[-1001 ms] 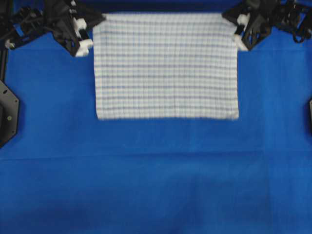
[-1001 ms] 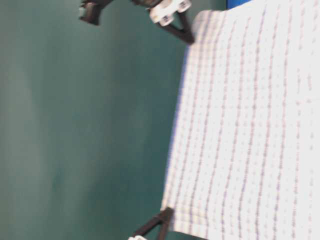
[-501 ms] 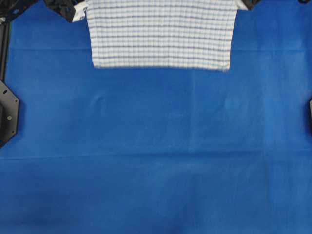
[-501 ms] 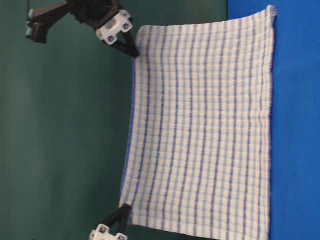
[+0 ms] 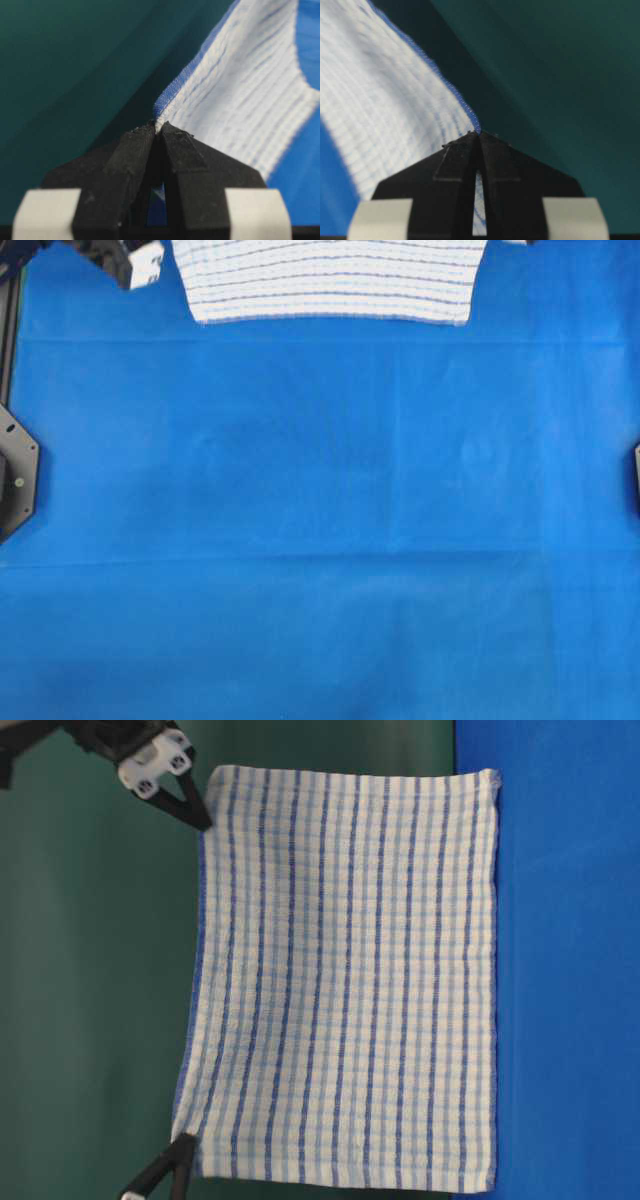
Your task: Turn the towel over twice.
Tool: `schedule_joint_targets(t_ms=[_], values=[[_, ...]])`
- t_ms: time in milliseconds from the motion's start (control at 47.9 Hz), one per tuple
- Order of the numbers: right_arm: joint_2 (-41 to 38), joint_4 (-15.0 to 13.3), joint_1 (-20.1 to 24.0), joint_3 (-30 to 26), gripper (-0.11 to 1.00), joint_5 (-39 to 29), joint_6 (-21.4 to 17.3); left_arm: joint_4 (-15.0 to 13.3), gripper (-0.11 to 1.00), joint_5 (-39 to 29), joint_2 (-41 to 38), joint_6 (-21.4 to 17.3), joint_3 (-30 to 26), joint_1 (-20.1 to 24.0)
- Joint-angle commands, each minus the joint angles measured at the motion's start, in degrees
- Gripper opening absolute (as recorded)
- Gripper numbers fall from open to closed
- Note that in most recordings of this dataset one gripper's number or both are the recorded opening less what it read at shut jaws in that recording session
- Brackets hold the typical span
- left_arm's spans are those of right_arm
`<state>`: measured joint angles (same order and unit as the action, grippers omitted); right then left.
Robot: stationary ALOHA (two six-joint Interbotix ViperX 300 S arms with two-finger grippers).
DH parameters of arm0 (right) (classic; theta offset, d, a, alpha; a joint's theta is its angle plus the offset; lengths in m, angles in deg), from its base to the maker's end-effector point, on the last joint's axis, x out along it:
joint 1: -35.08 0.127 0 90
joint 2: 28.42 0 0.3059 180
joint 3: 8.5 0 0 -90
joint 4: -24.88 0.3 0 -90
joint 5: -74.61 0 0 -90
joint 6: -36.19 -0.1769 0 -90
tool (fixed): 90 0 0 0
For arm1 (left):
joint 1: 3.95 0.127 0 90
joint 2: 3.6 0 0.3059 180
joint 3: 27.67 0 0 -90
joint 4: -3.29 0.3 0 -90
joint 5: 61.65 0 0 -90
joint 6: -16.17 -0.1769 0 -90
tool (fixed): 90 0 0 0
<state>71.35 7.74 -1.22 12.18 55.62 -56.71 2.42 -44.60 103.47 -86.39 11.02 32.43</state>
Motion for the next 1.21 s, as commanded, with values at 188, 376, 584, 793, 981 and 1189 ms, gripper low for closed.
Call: schedule_joint_targets(t_ms=[188, 376, 584, 793, 981, 1189], values=[[9.4, 1.41, 10.02, 5.01, 0.02, -6.15, -5.27, -0.18, 0.02, -4.48, 7.82, -0.09, 3.52, -5.89], [13.97, 1.41, 18.98, 8.61, 0.02, -10.81, -9.84, -0.18, 0.02, -9.67, 11.69, 0.0, 5.8, -11.78], [13.97, 1.41, 27.33, 13.62, 0.02, -11.6, -14.94, -0.18, 0.02, -11.87, 10.9, 1.49, 9.49, -17.84], [10.63, 1.41, 31.46, 18.28, 0.02, -7.29, -20.13, -0.18, 0.02, -11.34, 7.47, 3.6, 14.41, -23.99], [6.59, 1.76, 34.54, 20.65, 0.02, -2.64, -23.47, -0.18, 0.02, -9.93, 3.34, 5.19, 15.91, -32.26], [1.41, 2.46, 39.73, 21.27, 0.02, 1.58, -27.95, -0.18, 0.02, -9.05, -1.49, 9.76, 15.56, -37.88]])
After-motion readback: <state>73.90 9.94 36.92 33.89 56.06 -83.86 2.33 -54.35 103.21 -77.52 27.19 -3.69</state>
